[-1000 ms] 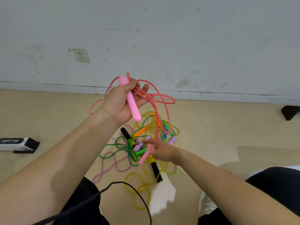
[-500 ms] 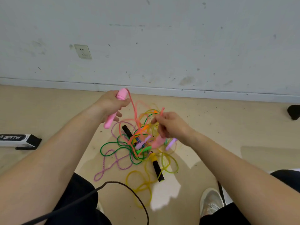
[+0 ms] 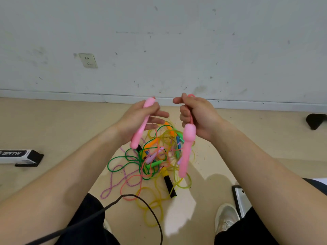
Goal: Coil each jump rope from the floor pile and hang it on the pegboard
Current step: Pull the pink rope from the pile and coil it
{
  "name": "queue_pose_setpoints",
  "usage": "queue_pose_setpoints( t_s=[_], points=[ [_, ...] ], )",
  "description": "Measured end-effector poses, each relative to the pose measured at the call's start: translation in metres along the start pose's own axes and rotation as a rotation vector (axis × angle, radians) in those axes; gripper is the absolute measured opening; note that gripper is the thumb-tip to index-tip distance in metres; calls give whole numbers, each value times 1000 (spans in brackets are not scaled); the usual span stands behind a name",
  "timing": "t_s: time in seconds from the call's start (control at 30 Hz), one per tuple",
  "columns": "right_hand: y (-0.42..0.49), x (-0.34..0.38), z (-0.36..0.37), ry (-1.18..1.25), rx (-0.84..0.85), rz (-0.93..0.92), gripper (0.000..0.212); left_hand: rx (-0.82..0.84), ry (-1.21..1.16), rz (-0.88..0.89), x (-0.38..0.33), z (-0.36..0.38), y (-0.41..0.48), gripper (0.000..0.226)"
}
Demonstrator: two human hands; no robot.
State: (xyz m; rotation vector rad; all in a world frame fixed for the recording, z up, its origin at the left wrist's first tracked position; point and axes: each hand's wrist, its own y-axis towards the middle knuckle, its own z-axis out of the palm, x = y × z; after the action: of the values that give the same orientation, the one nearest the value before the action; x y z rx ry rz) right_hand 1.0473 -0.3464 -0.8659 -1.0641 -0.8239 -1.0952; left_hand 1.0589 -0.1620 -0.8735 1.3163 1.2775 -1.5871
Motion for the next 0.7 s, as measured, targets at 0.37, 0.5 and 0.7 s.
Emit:
queue_pose_setpoints(
  t_s=[0.37, 0.5, 0.7],
  points=[
    [-5, -9, 9, 316, -200, 99, 28, 196, 9, -14, 13, 23, -19, 35],
    [-2, -10, 6, 316, -199, 87, 29, 213, 134, 79, 10, 18, -19, 27],
    [-6, 4, -17, -771, -178, 116, 52, 203, 46, 36, 3, 10, -21, 20]
  ],
)
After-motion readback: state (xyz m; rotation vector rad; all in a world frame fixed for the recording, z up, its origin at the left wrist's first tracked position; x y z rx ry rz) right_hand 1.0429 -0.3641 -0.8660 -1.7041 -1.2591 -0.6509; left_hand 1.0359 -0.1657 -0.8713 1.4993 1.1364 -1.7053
